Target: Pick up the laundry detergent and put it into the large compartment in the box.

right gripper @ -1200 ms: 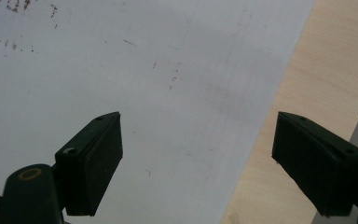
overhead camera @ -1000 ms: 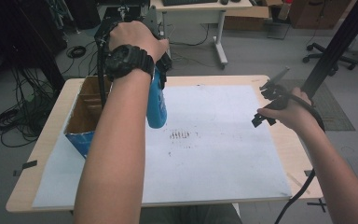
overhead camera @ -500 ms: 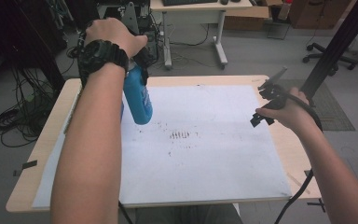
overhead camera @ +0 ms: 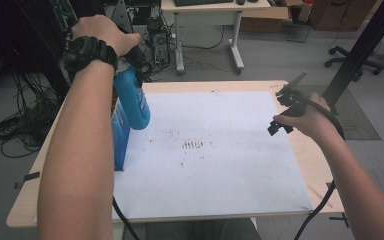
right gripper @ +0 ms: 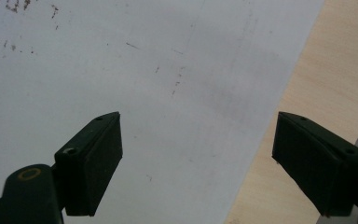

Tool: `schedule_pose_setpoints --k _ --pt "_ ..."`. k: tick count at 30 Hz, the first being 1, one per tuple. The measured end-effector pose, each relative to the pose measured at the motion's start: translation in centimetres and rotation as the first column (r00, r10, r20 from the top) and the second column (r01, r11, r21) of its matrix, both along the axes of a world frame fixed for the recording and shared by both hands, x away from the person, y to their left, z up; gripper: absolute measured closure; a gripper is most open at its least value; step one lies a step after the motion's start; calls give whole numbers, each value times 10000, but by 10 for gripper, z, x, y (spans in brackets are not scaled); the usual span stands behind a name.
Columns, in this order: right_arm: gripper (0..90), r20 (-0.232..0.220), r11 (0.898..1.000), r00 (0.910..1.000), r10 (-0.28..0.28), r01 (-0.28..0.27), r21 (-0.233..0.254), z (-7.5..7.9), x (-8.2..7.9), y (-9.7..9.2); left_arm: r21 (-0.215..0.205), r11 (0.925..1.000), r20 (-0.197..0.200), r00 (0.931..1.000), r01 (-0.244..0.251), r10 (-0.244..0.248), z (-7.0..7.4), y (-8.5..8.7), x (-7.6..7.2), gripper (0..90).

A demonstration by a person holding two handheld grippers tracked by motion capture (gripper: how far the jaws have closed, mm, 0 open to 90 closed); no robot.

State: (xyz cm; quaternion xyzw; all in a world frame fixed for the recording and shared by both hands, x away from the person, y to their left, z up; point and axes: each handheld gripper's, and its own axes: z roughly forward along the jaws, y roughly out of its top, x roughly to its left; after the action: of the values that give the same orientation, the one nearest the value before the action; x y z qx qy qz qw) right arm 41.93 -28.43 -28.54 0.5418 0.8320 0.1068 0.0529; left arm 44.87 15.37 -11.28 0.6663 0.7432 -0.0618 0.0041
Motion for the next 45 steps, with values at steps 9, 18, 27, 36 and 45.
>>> schedule_pose_setpoints --k 9,18,27,36,45 --pt "159 -70 10000 10000 -27 27 7 -1 5 2 -114 9997 17 9998 -209 209 4 24 3 373" --pt "158 -106 10000 9999 -58 58 17 -2 8 3 -119 9992 35 9993 -373 373 6 43 5 373" --pt "158 -166 10000 9998 -81 80 -11 -3 12 2 -56 9985 222 9983 -539 540 7 60 7 373" --pt "158 -251 9999 9996 -109 109 -3 -6 16 3 28 9964 184 9963 -843 842 6 86 6 372" --pt "158 -292 9999 9995 -133 132 -31 -6 18 6 302 9969 267 9971 -720 712 3 105 5 372"
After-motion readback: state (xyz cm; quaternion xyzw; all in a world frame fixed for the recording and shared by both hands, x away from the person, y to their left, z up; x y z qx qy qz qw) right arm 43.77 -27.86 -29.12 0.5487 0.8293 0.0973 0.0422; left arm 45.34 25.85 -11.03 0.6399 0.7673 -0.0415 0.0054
